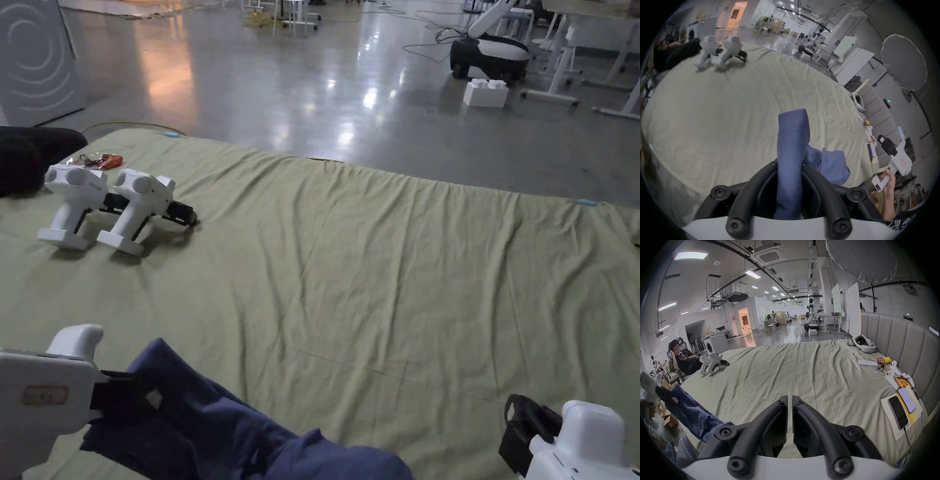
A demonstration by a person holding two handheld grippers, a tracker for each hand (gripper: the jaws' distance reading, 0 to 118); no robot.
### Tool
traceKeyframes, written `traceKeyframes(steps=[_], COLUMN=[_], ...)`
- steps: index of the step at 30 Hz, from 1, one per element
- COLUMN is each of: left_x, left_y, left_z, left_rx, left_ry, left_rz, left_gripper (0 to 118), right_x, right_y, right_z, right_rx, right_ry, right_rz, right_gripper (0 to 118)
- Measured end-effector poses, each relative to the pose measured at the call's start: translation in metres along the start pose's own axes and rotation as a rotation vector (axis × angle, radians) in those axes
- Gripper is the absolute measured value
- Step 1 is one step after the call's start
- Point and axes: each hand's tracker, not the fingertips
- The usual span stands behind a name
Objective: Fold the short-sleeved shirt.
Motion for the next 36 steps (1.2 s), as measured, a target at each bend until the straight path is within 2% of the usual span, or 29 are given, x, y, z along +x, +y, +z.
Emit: traceKeyframes(steps=[5, 19, 27, 30, 34, 35, 36], left_x=[0.039, 0.139, 0.198, 0.214, 0.228, 0.23, 0.231], left_y=[0.001, -0.021, -0.046, -0.056, -0.068, -0.071, -0.073], left_z=[0.0, -0.055, -0.098, -0.121, -0.151, -0.158, -0.164], left_rx=[-0.024, -0.155, -0.22, -0.262, -0.304, -0.308, -0.311], left_ry=[0.082, 0.068, 0.024, -0.018, -0.026, -0.021, -0.011], left_rz=[-0.06, -0.249, -0.239, -0.234, -0.21, -0.207, -0.201], left_gripper=[17, 17, 17, 17, 17, 18, 24], right_x=[0.002, 0.023, 0.03, 0.033, 0.033, 0.034, 0.034], right_y=[-0.004, -0.015, -0.024, -0.022, -0.022, -0.022, -0.022], right_z=[-0.002, 0.002, 0.004, 0.006, 0.007, 0.007, 0.008], right_rx=[-0.007, -0.03, -0.057, -0.068, -0.065, -0.066, -0.066], right_ry=[0.011, -0.016, -0.03, -0.009, -0.018, -0.018, -0.018], right_rz=[-0.016, -0.05, -0.07, -0.108, -0.089, -0.088, -0.088], right_gripper=[7, 7, 7, 7, 7, 7, 7])
